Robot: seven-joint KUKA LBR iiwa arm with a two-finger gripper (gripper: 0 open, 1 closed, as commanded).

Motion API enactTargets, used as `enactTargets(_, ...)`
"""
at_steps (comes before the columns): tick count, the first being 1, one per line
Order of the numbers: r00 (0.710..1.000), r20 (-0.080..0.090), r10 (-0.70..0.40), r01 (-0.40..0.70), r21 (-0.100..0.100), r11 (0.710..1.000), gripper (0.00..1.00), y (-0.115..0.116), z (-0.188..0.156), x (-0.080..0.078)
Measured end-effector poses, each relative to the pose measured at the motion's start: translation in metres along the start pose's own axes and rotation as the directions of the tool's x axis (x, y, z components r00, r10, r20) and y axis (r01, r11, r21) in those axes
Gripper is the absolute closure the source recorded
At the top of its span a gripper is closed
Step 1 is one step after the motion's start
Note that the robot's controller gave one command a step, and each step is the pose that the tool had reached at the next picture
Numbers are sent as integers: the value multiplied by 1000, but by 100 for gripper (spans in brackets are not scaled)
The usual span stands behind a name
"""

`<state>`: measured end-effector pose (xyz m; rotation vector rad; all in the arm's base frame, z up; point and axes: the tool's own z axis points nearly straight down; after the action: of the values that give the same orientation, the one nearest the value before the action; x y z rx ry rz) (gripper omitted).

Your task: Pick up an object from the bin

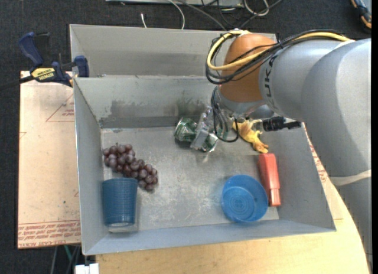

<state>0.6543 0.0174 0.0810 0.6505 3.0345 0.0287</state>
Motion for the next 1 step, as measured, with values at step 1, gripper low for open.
enactTargets(1,1000,6,-2,2,-3,1000,100,1,-7,-2)
